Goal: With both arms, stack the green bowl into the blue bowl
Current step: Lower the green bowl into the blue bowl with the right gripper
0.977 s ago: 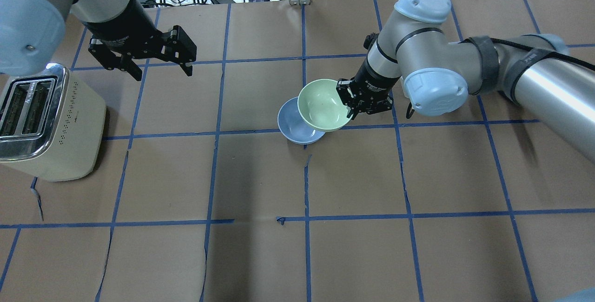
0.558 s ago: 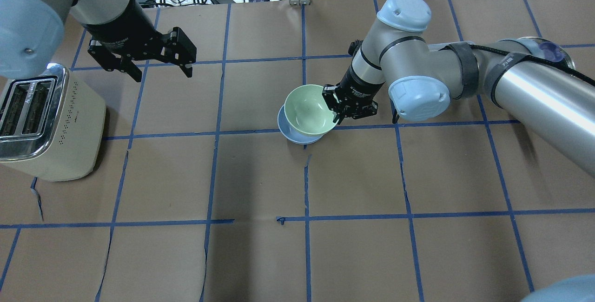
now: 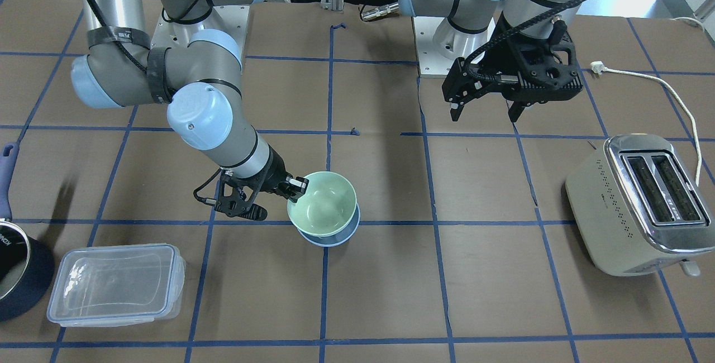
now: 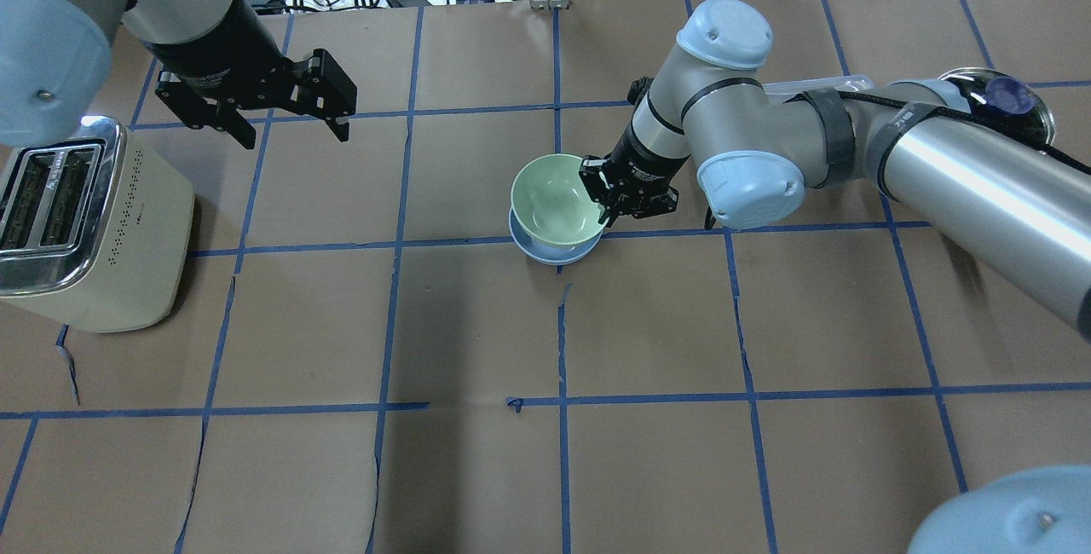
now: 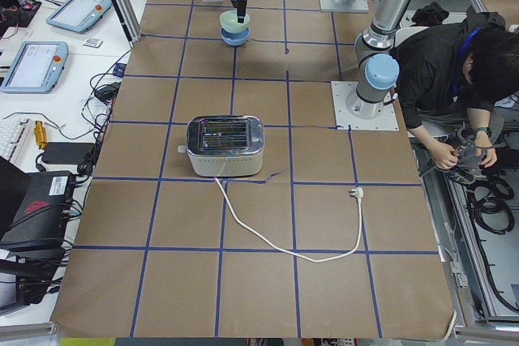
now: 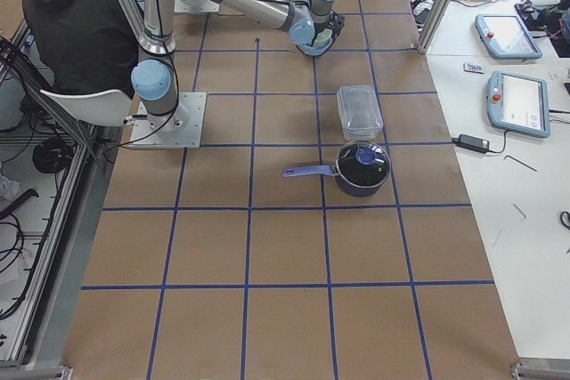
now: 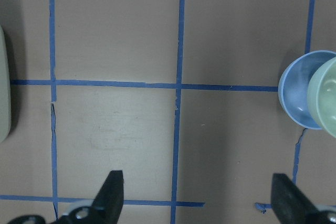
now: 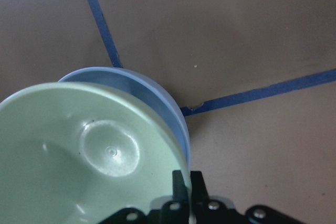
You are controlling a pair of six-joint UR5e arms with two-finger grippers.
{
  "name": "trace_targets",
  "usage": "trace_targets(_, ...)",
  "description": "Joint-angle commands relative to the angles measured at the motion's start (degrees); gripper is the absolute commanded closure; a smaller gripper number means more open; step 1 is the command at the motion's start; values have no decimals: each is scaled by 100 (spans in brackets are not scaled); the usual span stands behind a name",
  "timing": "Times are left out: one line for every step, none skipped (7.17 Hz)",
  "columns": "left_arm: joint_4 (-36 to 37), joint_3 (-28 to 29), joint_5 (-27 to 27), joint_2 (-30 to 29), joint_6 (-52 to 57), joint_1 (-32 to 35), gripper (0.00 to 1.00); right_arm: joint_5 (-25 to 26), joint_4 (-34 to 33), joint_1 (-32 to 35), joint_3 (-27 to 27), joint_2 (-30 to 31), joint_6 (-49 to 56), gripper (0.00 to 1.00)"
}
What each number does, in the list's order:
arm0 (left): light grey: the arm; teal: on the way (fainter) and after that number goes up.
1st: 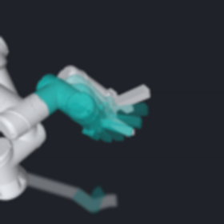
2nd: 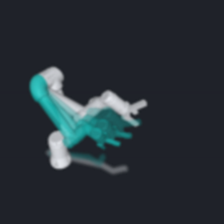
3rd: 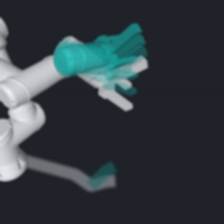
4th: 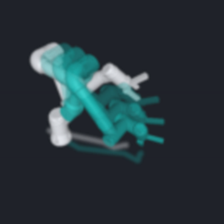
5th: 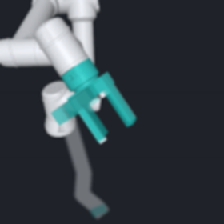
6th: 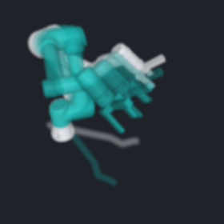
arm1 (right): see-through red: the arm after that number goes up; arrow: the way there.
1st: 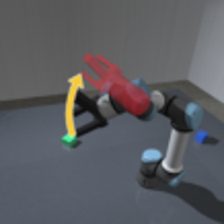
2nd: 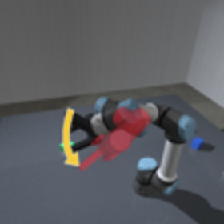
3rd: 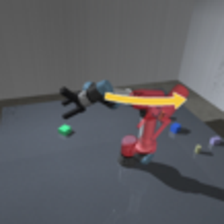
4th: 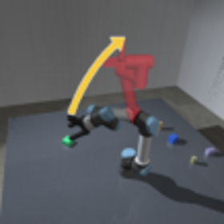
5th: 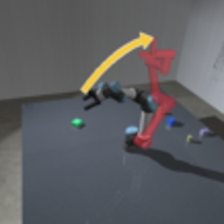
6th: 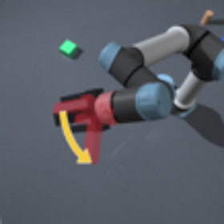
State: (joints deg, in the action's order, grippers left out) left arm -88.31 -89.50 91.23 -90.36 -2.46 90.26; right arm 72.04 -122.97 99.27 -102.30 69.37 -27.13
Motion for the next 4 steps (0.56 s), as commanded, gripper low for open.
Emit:
trace_targets(-10, -14, 0, -25, 0, 0, 0, 3, -104, 40, 0, -64, -38, 100)
trace_targets(-2, -6, 0, -17, 0, 0, 0, 12, -130, 49, 0, -64, -12, 56)
trace_targets(-2, -6, -9, -17, 0, 0, 0, 64, -366, 40, -26, -73, -20, 7)
trace_targets(-2, -6, -9, -17, 0, 0, 0, 99, -446, 40, -9, -64, -29, 0)
